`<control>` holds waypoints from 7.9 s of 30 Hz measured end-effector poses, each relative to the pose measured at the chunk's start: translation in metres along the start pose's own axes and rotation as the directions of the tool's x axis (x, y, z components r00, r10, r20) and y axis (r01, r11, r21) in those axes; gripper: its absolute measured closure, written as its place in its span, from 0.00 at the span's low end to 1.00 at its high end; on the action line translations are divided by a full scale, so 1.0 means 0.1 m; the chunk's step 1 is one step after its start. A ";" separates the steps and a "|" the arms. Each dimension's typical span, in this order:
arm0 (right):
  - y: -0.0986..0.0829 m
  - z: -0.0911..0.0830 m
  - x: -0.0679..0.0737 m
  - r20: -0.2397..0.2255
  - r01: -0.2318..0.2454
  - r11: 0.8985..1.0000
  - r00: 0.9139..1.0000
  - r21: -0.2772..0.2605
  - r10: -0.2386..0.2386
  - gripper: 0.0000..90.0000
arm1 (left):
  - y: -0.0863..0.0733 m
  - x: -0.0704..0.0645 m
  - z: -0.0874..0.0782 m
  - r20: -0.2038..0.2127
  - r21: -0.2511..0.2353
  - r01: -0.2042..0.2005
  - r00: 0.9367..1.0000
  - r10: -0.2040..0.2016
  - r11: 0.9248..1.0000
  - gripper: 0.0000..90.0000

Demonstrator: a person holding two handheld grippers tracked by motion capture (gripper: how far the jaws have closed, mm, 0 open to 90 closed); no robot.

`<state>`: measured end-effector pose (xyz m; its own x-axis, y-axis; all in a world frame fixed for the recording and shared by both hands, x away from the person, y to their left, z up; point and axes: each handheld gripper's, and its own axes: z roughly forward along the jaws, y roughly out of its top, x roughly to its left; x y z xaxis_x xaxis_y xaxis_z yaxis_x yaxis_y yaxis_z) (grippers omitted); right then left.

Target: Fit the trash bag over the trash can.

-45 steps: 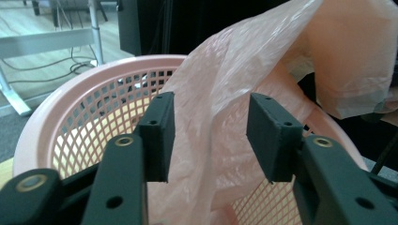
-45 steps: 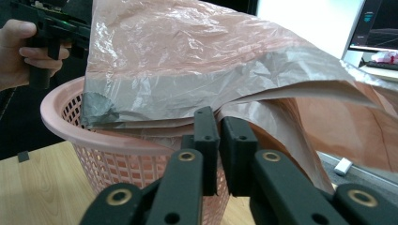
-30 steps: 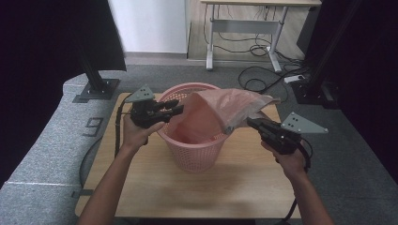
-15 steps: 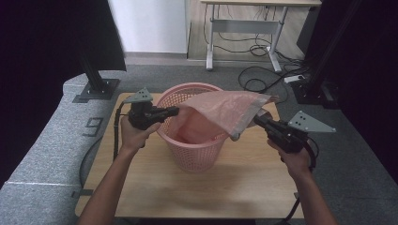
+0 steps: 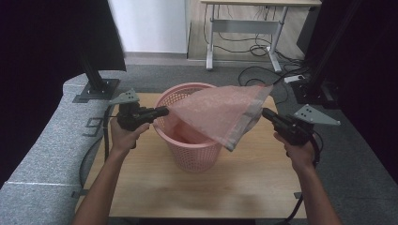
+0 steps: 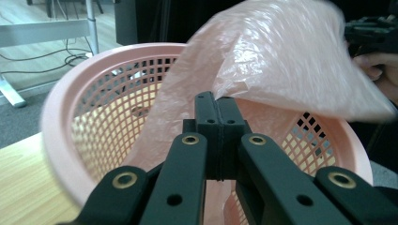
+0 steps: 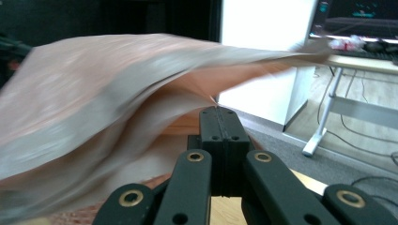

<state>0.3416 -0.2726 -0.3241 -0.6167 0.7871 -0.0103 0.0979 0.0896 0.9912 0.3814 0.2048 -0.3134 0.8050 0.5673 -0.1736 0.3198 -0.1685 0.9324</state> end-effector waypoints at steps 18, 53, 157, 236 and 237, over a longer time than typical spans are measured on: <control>-0.10 -0.34 0.28 -0.097 0.049 0.999 0.994 -0.015 -0.051 0.73 | -0.01 -0.06 0.10 -0.019 0.019 0.027 0.999 -0.026 0.999 1.00; -0.46 0.06 0.72 -0.217 0.071 0.993 0.975 0.093 -0.049 0.85 | -0.05 -0.09 0.10 -0.030 0.051 0.024 0.999 -0.022 0.998 1.00; 0.01 -0.05 0.07 -0.175 -0.001 1.000 0.985 0.025 0.006 1.00 | 0.04 -0.10 -0.07 0.104 -0.026 0.055 0.993 -0.052 0.998 1.00; -0.13 0.16 0.53 -0.214 0.083 0.994 0.975 0.078 -0.064 1.00 | 0.15 -0.29 0.22 0.043 -0.010 0.066 0.997 -0.065 0.998 0.98; -0.13 0.16 0.52 -0.210 0.081 0.994 0.976 0.075 -0.064 1.00 | 0.15 -0.29 0.21 0.052 -0.012 0.066 0.997 -0.065 0.998 0.98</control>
<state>0.3203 -0.2231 -0.3394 -0.7719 0.6341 -0.0457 0.1056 0.1987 0.9744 0.3735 0.1688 -0.3011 0.8074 0.5344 -0.2500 0.3658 -0.1210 0.9228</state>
